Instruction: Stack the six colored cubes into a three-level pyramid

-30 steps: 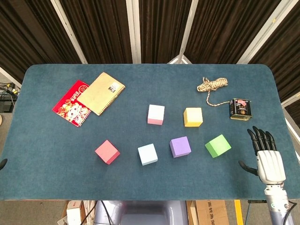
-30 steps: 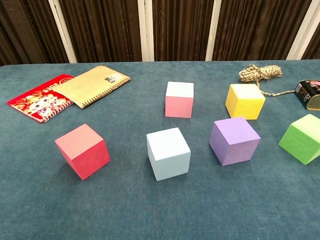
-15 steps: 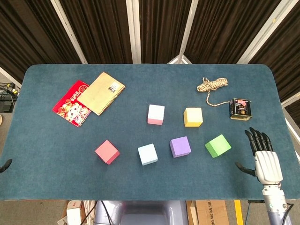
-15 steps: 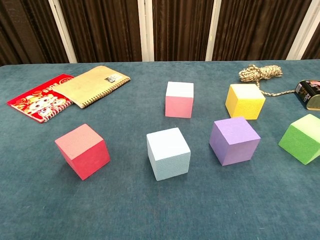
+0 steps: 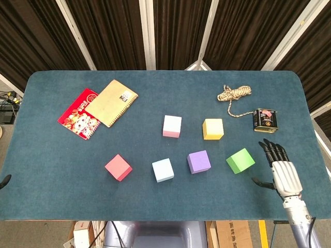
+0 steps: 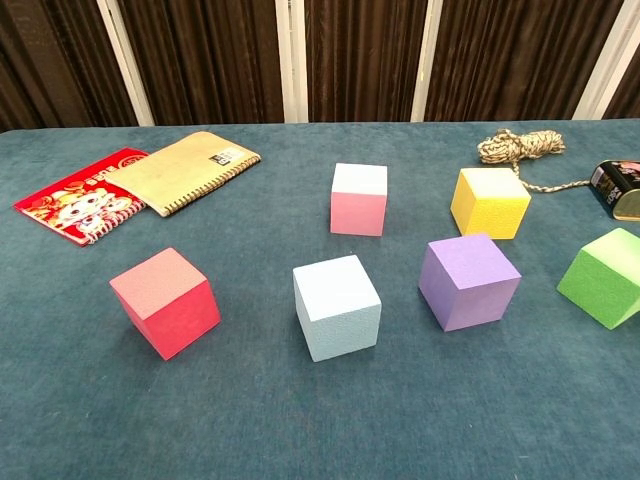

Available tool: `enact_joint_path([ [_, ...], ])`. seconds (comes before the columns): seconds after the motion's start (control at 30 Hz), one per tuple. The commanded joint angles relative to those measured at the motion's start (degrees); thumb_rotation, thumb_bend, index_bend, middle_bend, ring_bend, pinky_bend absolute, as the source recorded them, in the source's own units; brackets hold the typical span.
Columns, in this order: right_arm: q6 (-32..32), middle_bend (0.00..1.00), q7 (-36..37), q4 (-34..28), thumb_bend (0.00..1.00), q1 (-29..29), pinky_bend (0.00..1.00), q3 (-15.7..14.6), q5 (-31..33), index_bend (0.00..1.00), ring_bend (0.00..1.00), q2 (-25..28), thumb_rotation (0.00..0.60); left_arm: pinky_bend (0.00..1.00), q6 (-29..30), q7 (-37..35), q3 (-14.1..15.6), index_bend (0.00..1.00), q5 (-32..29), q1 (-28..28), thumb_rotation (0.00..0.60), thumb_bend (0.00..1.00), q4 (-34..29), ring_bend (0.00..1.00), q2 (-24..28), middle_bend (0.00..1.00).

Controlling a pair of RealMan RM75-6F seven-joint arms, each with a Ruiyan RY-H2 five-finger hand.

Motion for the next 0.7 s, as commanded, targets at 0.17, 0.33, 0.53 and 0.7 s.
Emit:
enact_joint_path([
  [0.17,-6.24,0.01,-0.64,0.79,0.17,3.82,0.0,-2.7,-4.02,0.1,0.04,3.8,0.6,0.01,-0.21,0.15,0.16,0.11,0.18,-0.08,0.6,0.25,-0.23,0.0,0.02,0.02],
  [0.33,-7.31,0.02,-0.21,1.26,0.17,5.45,0.0,-1.99,-4.22,0.1,0.04,4.54,0.6,0.01,-0.33,0.91,0.22,0.11,0.17,-0.21,0.6,0.25,-0.46,0.0,-0.22,0.01],
  [0.53,-8.16,0.02,2.44,-0.55,0.17,6.8,0.0,1.46,0.93,0.1,0.04,2.46,0.6,0.01,-0.82,2.44,0.39,0.11,0.17,-0.57,0.6,0.25,-0.64,0.0,-0.72,0.01],
  [0.7,-13.31,0.02,1.02,-3.83,0.17,9.88,0.0,3.81,5.83,0.1,0.04,2.01,0.6,0.01,-0.88,3.24,0.35,0.11,0.14,-0.76,0.6,0.25,-0.71,0.0,-1.04,0.01],
])
